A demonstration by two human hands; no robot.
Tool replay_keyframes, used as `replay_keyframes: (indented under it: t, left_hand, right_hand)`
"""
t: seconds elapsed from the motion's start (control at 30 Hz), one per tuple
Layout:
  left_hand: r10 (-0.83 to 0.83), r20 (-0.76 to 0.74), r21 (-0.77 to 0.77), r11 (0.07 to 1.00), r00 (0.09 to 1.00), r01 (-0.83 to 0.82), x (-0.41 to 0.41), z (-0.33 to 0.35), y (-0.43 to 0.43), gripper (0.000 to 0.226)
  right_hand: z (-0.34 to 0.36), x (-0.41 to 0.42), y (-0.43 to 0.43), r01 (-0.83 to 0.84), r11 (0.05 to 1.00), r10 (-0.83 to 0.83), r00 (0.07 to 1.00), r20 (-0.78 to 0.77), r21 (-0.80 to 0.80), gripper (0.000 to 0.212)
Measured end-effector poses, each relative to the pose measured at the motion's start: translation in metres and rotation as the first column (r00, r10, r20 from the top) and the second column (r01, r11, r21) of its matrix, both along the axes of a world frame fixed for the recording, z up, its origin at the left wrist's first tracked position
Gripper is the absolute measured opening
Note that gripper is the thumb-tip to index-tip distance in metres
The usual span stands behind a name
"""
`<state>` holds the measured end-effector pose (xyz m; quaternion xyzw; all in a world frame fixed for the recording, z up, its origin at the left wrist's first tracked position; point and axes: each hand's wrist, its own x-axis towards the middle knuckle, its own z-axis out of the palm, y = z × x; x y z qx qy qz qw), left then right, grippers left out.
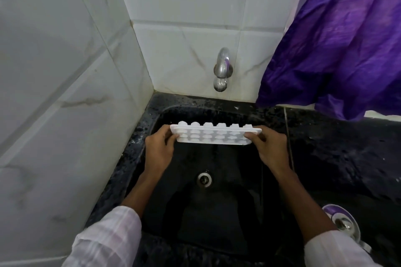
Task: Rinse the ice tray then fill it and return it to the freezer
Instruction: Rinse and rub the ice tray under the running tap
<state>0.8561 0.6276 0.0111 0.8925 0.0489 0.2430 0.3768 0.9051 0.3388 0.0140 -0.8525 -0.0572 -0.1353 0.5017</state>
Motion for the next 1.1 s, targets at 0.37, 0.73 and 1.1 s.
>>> replay_keyframes:
  t: [0.37,0.73,1.1]
  left_hand:
    - [0.063,-0.082,-0.068,0.995,0.995,-0.068,-0.009,-0.017,0.000,0.007]
    - [0.122,-0.234,-0.345,0.917,0.964,-0.200,-0.009,-0.018,-0.004,0.020]
    - [0.102,-0.410,-0.465,0.832,0.906,-0.304,-0.010,-0.031,-0.013,0.018]
  right_hand:
    - [-0.016,0.002,0.004,0.007,0.999,-0.008,0.999,-0.031,-0.042,0.013]
    - [-0.012,0.009,-0.003,0.053,0.997,-0.073,0.921,-0.383,-0.063,0.019]
    - [-0.012,-0.001,-0.004,0.118,0.990,-0.076,0.899,-0.432,0.072,0.025]
